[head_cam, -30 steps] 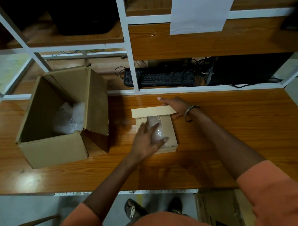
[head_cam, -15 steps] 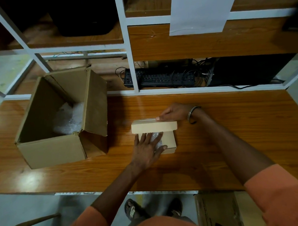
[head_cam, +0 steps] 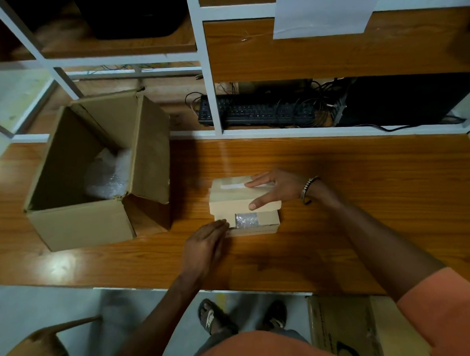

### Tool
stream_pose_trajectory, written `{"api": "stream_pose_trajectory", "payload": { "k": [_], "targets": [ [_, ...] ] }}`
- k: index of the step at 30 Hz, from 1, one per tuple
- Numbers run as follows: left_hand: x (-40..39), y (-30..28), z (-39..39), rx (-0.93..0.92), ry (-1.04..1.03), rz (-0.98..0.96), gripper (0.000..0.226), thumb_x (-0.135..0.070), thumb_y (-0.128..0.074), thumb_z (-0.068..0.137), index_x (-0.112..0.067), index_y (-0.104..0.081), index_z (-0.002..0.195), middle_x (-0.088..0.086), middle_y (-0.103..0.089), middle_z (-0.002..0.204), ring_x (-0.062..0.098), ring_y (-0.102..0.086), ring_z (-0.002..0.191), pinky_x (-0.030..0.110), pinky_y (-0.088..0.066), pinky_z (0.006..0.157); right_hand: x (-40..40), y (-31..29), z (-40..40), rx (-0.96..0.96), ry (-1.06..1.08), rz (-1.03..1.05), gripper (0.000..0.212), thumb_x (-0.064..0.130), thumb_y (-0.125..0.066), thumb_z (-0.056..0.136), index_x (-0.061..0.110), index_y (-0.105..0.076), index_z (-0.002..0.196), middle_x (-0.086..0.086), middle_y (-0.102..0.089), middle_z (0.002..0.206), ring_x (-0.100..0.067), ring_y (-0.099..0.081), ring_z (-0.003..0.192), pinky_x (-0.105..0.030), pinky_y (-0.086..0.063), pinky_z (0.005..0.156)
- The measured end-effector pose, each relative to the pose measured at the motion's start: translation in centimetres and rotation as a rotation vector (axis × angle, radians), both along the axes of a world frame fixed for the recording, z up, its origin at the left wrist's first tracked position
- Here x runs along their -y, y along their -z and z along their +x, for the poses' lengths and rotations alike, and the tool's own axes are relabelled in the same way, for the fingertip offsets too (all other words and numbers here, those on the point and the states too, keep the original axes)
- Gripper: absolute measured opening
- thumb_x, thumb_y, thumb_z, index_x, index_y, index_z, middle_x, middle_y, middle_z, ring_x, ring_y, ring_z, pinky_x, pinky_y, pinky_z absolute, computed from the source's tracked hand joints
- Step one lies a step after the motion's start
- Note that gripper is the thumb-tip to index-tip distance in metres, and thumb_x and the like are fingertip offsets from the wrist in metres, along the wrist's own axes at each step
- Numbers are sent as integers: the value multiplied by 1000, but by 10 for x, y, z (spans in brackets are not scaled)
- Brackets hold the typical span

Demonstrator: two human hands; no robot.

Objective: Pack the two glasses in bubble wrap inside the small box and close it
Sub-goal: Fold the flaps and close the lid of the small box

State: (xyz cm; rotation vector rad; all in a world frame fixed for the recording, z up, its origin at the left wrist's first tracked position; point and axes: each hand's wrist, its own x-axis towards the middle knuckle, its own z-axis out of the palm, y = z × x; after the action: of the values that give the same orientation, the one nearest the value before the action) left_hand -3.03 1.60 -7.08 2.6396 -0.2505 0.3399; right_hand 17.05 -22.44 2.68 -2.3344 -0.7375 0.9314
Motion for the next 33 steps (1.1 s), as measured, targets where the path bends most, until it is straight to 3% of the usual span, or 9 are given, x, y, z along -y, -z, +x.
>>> {"api": "stream_pose_trajectory", "payload": {
  "k": [4,6,8,11,15,19,29,33],
  "targets": [
    [-1,-5,-3,73,-2,59,27,-29,-62,102,-17,-76,120,3,-78,117,18,-75,96,39,-63,76,1,4,-5,-6,54,36,90,81,-82,53,48,-62,134,14,-39,160,-11,-37,147,-38,-29,120],
    [6,-11,-8,153,-40,58,18,-28,-66,102,-15,-77,109,1,-76,100,16,-69,78,33,-56,64,2,7,-8,8,51,6,92,84,-81,50,51,-61,134,17,-38,161,-11,-36,147,-44,-29,121],
    [11,-18,-11,235,-104,57,15,-28,-73,98,-14,-75,98,2,-70,91,14,-60,72,24,-44,61,2,10,-11,37,27,-27,96,86,-79,49,52,-59,136,17,-35,162,-11,-31,149,-48,-26,123],
    [14,-27,-6,314,-154,78,26,-33,-75,95,-12,-70,110,10,-67,102,20,-58,86,25,-39,71,2,16,-17,66,8,-40,96,82,-81,52,49,-57,139,17,-32,163,-10,-23,152,-44,-20,124],
    [3,-29,12,156,-90,172,53,-47,-69,97,-21,-63,142,13,-62,136,29,-58,119,42,-49,89,4,21,-26,130,-13,-45,97,79,-82,56,46,-55,143,16,-29,165,-9,-16,154,-44,-17,124],
    [-4,-22,18,50,24,156,44,-48,-58,103,-24,-68,139,6,-61,148,28,-49,142,48,-49,109,6,24,-31,185,-41,-55,96,77,-81,60,44,-51,146,13,-25,167,-9,-13,155,-45,-15,126],
    [-3,-13,14,-43,23,70,46,-46,-45,107,-21,-67,139,8,-61,147,27,-57,135,48,-64,88,14,36,-32,347,-223,-152,102,71,-78,71,42,-32,157,5,-11,171,-17,-5,158,-41,-10,125],
    [-9,-14,19,-110,40,118,57,-57,-38,107,-28,-51,154,6,-46,162,27,-42,149,46,-56,98,14,27,-28,347,-235,-166,96,67,-78,75,40,-35,156,4,-18,170,-17,-11,157,-42,-17,125]
  ]
}}
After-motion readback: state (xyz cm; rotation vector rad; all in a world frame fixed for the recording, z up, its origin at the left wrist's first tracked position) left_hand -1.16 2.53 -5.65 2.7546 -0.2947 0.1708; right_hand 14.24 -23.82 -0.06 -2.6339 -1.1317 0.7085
